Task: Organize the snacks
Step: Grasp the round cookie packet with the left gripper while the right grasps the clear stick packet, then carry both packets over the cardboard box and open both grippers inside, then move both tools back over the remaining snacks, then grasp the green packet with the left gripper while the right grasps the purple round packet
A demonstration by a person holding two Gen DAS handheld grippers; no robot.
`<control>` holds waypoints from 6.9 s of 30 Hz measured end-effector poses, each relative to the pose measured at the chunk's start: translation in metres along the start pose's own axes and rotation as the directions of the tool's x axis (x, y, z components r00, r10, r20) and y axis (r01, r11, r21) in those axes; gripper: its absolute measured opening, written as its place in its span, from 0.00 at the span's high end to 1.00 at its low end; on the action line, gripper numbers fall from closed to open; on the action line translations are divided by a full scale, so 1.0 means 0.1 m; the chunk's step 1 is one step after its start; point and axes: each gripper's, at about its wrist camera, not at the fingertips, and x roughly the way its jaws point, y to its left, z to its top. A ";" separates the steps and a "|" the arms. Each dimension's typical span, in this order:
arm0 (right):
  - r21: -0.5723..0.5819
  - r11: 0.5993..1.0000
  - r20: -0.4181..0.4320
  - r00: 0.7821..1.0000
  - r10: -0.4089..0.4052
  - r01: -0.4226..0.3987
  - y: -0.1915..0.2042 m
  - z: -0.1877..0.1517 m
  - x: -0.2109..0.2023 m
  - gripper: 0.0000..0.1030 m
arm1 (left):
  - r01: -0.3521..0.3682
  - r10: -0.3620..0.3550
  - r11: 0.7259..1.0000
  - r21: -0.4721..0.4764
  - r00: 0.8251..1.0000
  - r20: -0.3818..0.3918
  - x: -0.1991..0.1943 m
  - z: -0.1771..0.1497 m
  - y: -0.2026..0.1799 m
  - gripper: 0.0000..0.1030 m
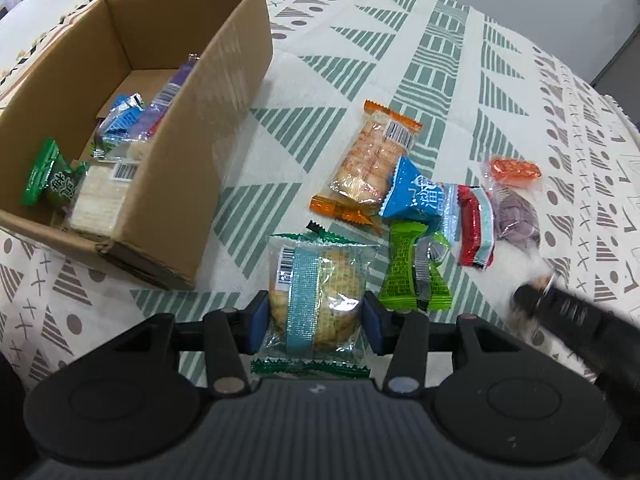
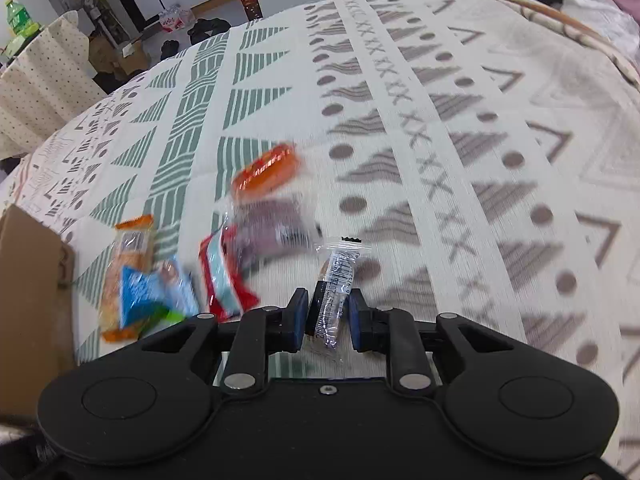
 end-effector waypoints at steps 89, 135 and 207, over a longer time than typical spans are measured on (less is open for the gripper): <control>-0.220 0.954 0.106 0.968 0.229 -0.202 2.12 -0.50 -1.03 0.58 | 0.241 -0.199 0.956 -0.170 0.953 0.230 -0.87 0.94 2.08 0.54; -0.047 0.974 0.188 0.956 0.227 -0.222 0.98 -0.55 -1.29 0.00 | 0.139 -0.128 0.990 -0.038 0.967 0.220 -1.24 0.41 1.18 0.00; 0.047 0.968 0.064 0.968 0.244 -0.247 -0.09 0.22 0.01 0.32 | 0.076 -0.085 0.995 -0.071 0.987 -0.134 0.27 0.51 -0.14 0.73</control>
